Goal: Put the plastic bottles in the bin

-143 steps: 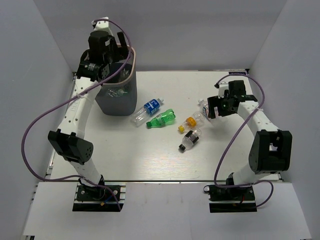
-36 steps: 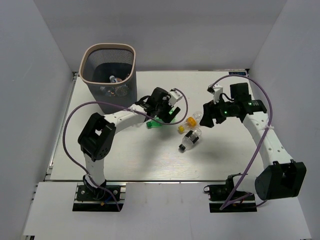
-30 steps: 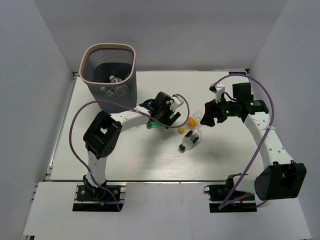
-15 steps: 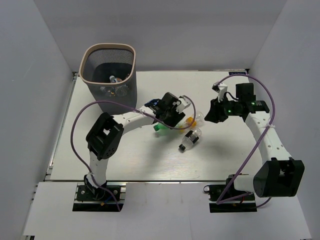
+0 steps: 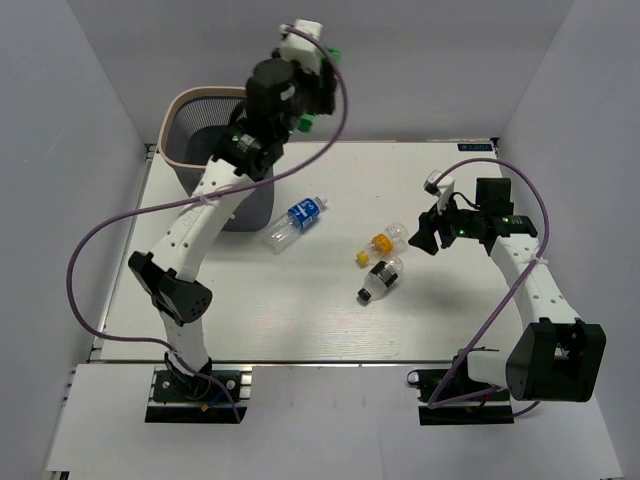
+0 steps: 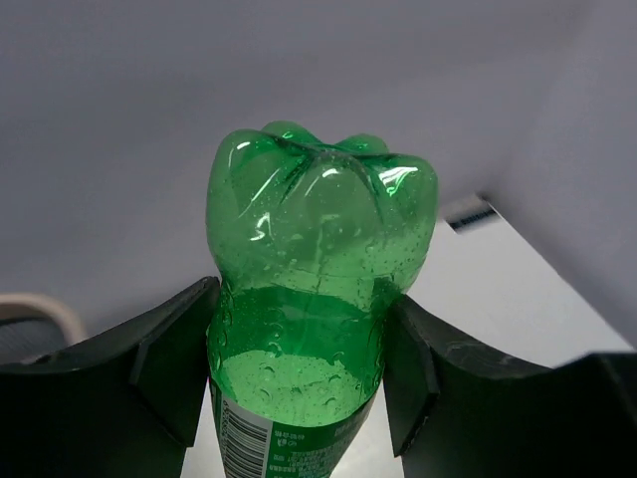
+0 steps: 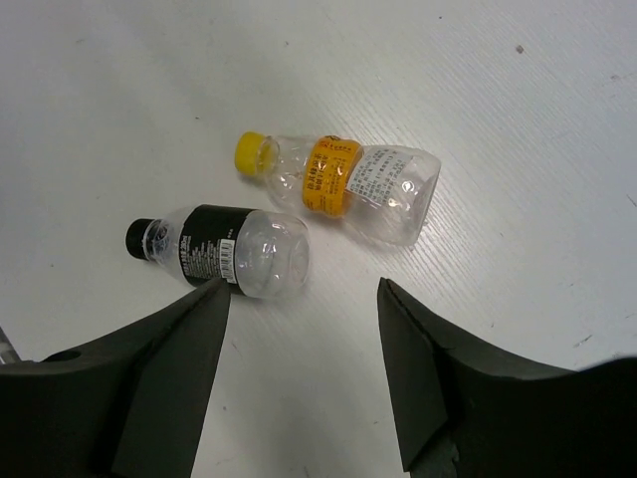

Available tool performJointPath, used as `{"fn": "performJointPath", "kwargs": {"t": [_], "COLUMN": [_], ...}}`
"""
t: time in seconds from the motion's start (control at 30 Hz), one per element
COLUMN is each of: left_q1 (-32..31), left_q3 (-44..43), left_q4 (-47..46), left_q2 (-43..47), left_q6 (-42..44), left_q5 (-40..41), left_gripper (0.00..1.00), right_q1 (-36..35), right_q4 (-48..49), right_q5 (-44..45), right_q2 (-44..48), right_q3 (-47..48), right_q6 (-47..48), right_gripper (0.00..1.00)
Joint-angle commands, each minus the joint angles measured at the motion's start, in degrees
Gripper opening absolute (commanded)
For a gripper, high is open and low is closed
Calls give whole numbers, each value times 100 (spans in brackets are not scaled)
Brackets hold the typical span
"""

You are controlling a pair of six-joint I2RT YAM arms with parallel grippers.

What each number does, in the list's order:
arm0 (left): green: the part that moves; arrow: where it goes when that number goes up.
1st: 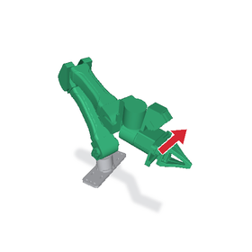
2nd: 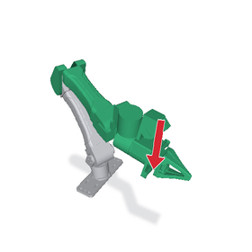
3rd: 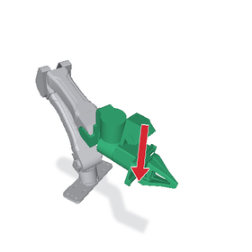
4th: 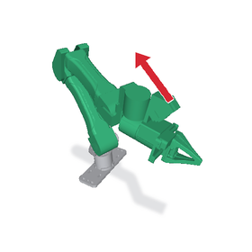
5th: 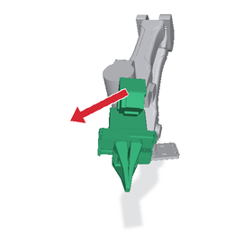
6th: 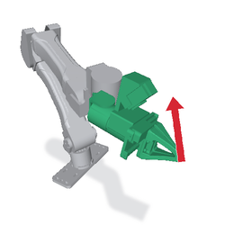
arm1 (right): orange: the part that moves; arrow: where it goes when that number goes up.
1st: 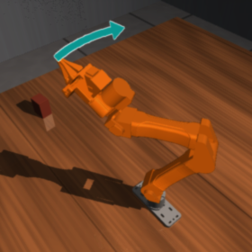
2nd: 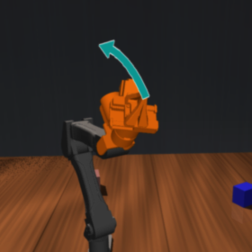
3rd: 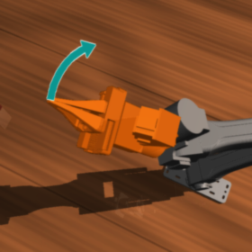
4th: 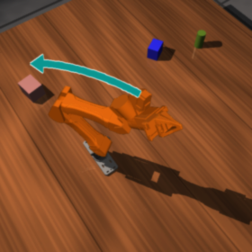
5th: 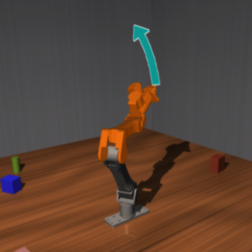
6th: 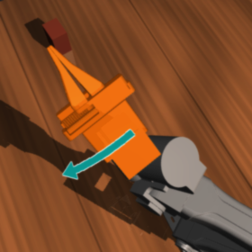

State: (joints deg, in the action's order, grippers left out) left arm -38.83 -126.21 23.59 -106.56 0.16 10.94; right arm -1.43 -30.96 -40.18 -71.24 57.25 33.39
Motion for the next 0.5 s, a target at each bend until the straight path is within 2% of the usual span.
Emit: {"fn": "performJointPath", "kwargs": {"t": [0.0,0.13,0.2,0.27,0.33,0.37,0.43,0.47], "left_q1": [542,1148,1456,1745,1905,2036,2090,2151], "left_q3": [-211,412,825,993,1046,1046,907,836], "left_q4": [383,383,313,391,505,506,506,506], "left_q2": [117,582,759,821,821,821,821,821], "left_q6": [-533,-763,-843,-957,-1018,-1018,-1018,-1018], "left_q5": [1269,1814,1938,1938,1938,1877,1684,1596], "left_gripper": [10,10,16,43,76,100,100,100], "right_q1": [46,46,46,47,55,64,64,64], "right_q4": [327,494,529,521,512,451,153,-405], "right_q5": [-165,-52,19,63,11,-233,-515,-969], "right_q2": [5,84,102,93,49,40,-21,-65], "right_q3": [93,-3,-56,-74,-92,-83,-13,22], "right_q6": [89,150,273,483,712,818,1729,2124], "right_gripper": [67,67,68,68,70,71,71,71]}}
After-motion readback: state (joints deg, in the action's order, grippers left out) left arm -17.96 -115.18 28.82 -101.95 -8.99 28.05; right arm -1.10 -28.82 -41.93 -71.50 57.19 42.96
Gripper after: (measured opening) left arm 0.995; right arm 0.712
